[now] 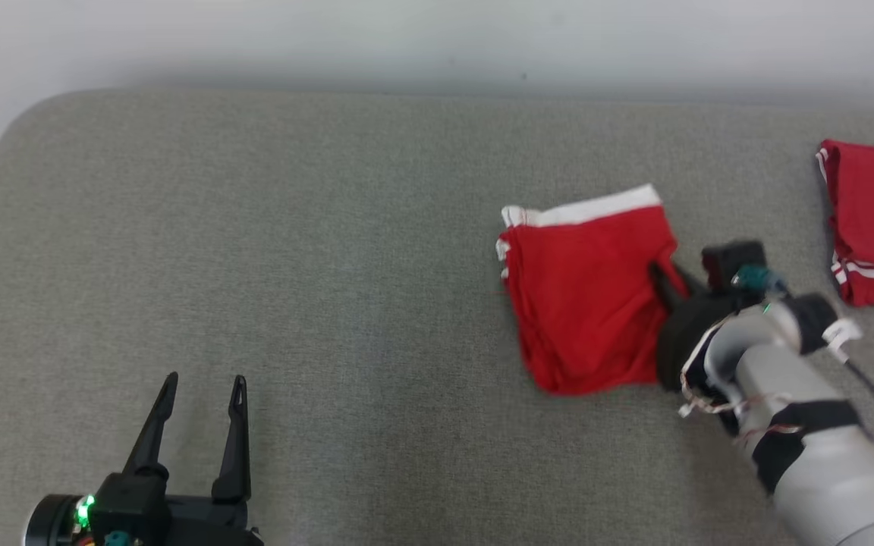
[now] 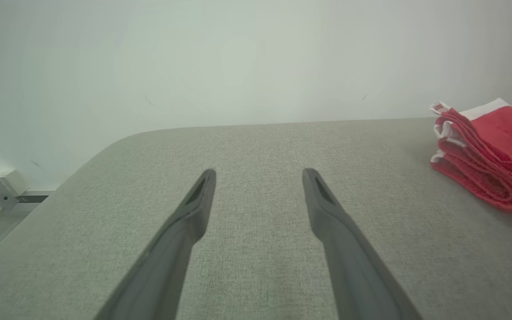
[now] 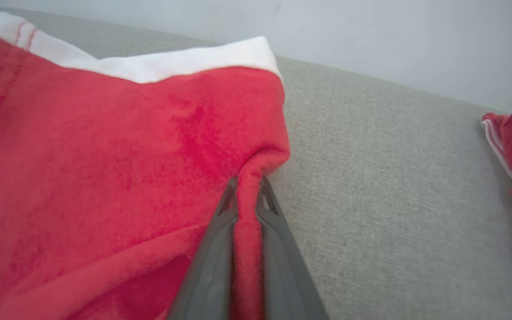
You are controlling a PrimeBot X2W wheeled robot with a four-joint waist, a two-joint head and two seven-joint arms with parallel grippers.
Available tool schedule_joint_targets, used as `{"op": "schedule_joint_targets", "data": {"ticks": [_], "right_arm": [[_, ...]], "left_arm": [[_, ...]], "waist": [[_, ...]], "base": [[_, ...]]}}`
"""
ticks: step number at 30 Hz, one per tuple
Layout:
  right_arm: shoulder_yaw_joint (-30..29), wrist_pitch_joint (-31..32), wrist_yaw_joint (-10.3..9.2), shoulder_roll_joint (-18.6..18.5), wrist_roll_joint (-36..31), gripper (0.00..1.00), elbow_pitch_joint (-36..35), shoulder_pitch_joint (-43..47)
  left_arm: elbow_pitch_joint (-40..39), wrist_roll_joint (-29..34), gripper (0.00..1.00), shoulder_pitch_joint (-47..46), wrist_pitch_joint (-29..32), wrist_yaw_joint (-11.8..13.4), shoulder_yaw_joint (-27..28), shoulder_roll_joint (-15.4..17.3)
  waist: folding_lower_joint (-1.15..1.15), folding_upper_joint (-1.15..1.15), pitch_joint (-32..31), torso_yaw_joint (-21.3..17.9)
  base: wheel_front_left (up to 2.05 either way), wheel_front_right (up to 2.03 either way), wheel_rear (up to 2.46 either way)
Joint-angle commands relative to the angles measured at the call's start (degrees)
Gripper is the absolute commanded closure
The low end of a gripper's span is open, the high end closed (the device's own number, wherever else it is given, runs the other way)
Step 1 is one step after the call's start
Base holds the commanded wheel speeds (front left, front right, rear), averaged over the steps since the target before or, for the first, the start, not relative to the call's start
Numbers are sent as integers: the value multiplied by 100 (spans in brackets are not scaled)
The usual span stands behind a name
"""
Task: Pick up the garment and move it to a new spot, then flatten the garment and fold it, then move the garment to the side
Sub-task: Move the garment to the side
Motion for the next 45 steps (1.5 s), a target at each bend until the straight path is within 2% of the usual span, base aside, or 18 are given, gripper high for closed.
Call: {"op": "schedule_joint_targets", "data": {"ticks": [1,13,21,27,34,44,45], "right_arm": [[113,46,-17,-140,77,100,-77,-187],[1192,695,-17,-1621,681,100,-1040,-1334],[1438,1155,-17,-2665,1014,100,-1808,-1788],[1337,1410,-17,-3361,1228,100,-2273,-1905],[1047,1541,-17,-3787,1142,100,-2332,-2083],[772,1425,-17,-3790,657,100,-1888,-2315],[759,1406,-17,-3771,568,64,-1846,-2342]], "left_arm": [[-26,-54,0,-109,-15,-36,-20,46],[-270,-125,0,-461,-15,-31,-106,236],[-670,-45,0,-635,-15,-26,-133,394],[-1010,26,0,-711,-15,-23,-72,495],[-1404,110,0,-847,-15,-22,-125,597],[-1636,128,0,-916,-15,-10,-130,679],[-1646,129,0,-916,-14,-6,-119,684]], "waist": [[-1,-1,233,-143],[-1,-1,1111,-772],[-1,-1,1709,-1223],[-1,-1,2034,-1530],[-1,-1,2380,-1699],[-1,-1,2618,-1608],[-1,-1,2629,-1598]], "base": [[0,0,0],[0,0,0],[0,0,0],[0,0,0],[0,0,0],[0,0,0],[0,0,0]]}}
